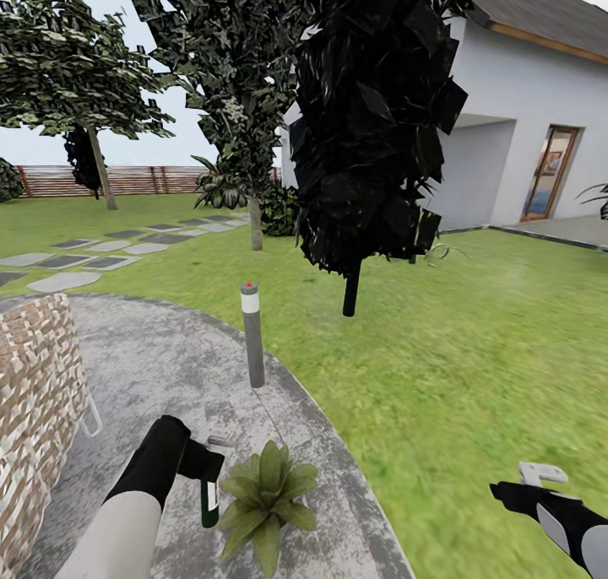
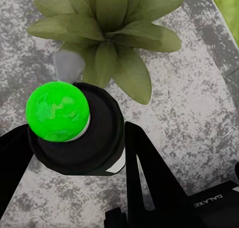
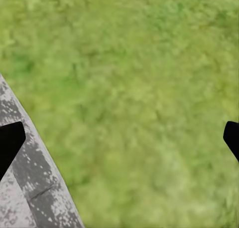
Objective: Pick up the pesticide atomizer in the garden and spray insectifuge to fully cover both potted plants in the garden.
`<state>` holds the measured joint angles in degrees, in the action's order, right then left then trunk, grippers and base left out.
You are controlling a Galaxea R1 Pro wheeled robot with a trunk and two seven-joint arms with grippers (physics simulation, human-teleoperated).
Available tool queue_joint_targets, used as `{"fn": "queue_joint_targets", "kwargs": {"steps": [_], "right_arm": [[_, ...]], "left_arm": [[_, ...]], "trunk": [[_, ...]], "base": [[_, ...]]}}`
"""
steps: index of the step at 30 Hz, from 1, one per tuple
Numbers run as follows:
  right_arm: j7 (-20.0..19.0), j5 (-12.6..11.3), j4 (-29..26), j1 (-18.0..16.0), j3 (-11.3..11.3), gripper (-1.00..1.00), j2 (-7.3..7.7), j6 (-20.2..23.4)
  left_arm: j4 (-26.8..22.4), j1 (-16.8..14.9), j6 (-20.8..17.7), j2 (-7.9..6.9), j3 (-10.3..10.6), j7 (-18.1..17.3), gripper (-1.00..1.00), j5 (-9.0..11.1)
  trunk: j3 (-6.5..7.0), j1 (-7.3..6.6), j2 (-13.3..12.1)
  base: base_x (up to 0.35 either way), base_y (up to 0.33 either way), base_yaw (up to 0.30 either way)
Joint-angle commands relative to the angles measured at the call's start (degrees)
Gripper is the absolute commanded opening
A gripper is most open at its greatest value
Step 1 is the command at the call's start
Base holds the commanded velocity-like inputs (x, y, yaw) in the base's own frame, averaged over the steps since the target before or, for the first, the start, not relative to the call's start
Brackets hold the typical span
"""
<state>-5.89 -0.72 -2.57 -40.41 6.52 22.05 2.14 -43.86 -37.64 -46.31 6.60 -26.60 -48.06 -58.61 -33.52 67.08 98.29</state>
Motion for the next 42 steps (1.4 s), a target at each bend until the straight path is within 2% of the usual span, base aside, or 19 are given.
{"fn": "queue_joint_targets", "kwargs": {"steps": [1, 4, 9, 11, 22, 24, 27, 36, 42], "right_arm": [[-0.26, -0.07, -0.07, -0.02, 0.43, 1.00, 0.01, 0.23], [-0.26, -0.01, -0.06, -0.02, 0.34, 1.00, 0.00, 0.19], [-0.26, 0.02, 0.01, -0.02, 0.26, 1.00, -0.03, 0.19], [-0.26, 0.02, 0.02, -0.02, 0.26, 1.00, -0.04, 0.17], [-0.20, 0.02, -0.06, -0.02, 0.25, 1.00, -0.02, 0.21], [-0.20, 0.02, -0.06, -0.02, 0.25, 1.00, -0.06, 0.19], [-0.25, 0.06, -0.06, -0.02, 0.25, 1.00, -0.05, 0.23], [-0.26, 0.11, -0.05, -0.02, 0.25, 1.00, -0.07, 0.22], [-0.25, 0.11, -0.01, -0.02, 0.21, 1.00, -0.07, 0.21]], "left_arm": [[-0.09, -0.06, -0.12, 0.08, -0.31, -0.54, -1.00, -0.54], [-0.09, -0.06, -0.27, 0.09, -0.29, -0.55, -1.00, -0.54], [-0.09, -0.06, -4.64, 0.13, -0.21, -0.52, -1.00, -0.62], [-0.09, -0.06, -5.10, 0.10, -0.21, -0.49, -1.00, -0.63], [-0.09, -0.06, -5.37, 0.08, -0.20, -0.46, -1.00, -0.63], [-0.09, -0.06, -5.37, 0.08, 0.16, -0.46, -1.00, -0.63], [-0.02, -0.06, -5.37, 0.08, 1.83, -0.46, -1.00, -0.63], [2.19, -0.06, -5.37, -0.01, 2.08, -0.46, -1.00, -0.63], [2.62, -0.05, -5.30, -2.55, 2.08, -0.45, -1.00, -0.63]], "trunk": [[-0.06, 0.00, 0.03], [-0.15, 0.00, 0.03], [-0.61, 0.00, 0.03], [-0.79, 0.00, 0.03], [-1.27, 0.00, 0.03], [-1.27, 0.00, 0.03], [-1.41, 0.00, 0.03], [-2.21, 0.00, 0.03], [-2.76, 0.00, 0.03]], "base": [[0.000, 0.000, 0.000], [0.000, 0.000, 0.000], [0.000, 0.000, 0.000], [0.000, 0.000, 0.000], [0.000, 0.000, 0.000], [0.000, 0.000, 0.000], [0.000, 0.000, 0.000], [0.000, 0.000, 0.000], [0.000, 0.000, 0.000]]}}
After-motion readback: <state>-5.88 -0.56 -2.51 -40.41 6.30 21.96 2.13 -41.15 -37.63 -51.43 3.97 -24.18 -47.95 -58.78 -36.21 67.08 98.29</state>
